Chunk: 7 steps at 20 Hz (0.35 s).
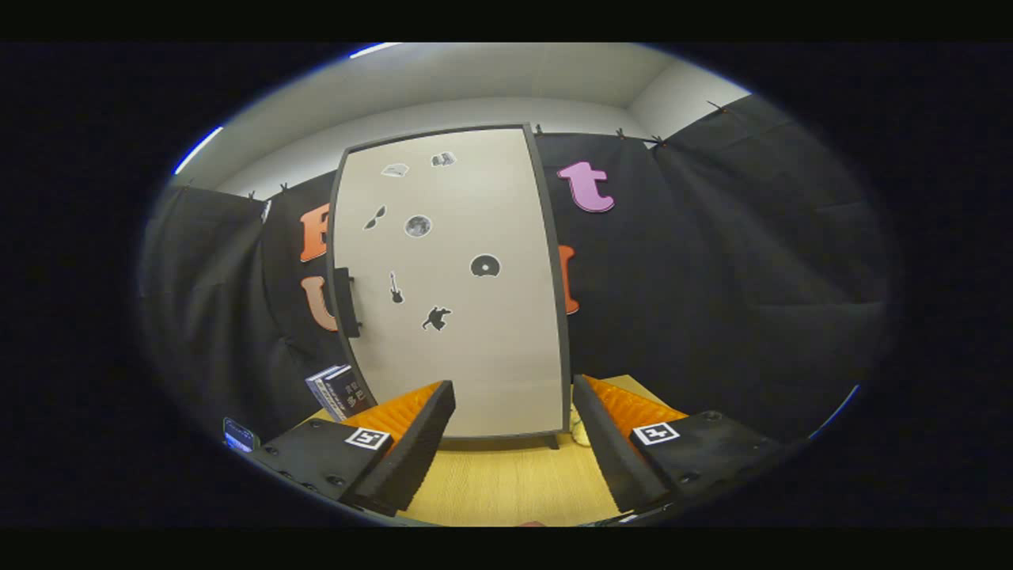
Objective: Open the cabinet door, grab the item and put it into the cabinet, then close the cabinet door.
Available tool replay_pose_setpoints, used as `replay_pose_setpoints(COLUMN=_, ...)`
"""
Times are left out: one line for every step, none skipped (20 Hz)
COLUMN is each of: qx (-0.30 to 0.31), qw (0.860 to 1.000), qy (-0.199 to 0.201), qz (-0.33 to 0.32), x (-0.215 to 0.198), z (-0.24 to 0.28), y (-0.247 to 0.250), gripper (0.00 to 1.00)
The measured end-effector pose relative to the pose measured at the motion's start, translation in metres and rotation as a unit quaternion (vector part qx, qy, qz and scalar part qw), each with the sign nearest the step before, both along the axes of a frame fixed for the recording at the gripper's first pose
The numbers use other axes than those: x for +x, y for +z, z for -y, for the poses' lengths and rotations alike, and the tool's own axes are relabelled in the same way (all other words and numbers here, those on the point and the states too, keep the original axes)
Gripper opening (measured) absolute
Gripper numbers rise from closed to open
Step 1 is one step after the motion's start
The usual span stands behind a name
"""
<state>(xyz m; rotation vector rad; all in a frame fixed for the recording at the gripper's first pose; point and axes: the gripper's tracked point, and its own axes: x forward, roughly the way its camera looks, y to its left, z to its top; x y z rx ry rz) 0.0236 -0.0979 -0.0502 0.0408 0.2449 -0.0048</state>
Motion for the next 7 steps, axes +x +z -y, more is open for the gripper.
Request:
replay_pose_setpoints(qx=-0.001, qw=1.0, qy=-0.001, qz=0.001, x=0.0012, z=0.0005, y=0.0011, gripper=0.96)
replay_pose_setpoints(qx=-0.001, qw=1.0, qy=-0.002, qz=0.003, x=0.0012, z=0.0007, y=0.002, gripper=0.96)
replay_pose_setpoints(qx=0.0, qw=1.0, qy=-0.002, qz=0.004, x=0.0019, z=0.0012, y=0.0029, gripper=0.96)
replay_pose_setpoints(qx=0.002, qw=1.0, qy=-0.002, qz=0.005, x=0.0024, z=0.001, y=0.0043, gripper=0.96)
replay_pose_setpoints(qx=0.003, qw=1.0, qy=-0.001, qz=0.006, x=0.0034, z=0.0005, y=0.0048, gripper=0.96)
replay_pose_setpoints(qx=0.003, qw=1.0, qy=-0.002, qz=0.007, x=0.0035, z=0.0009, y=0.0054, gripper=0.96)
replay_pose_setpoints(qx=0.002, qw=1.0, qy=-0.002, qz=0.008, x=0.0042, z=0.0009, y=0.0059, gripper=0.96)
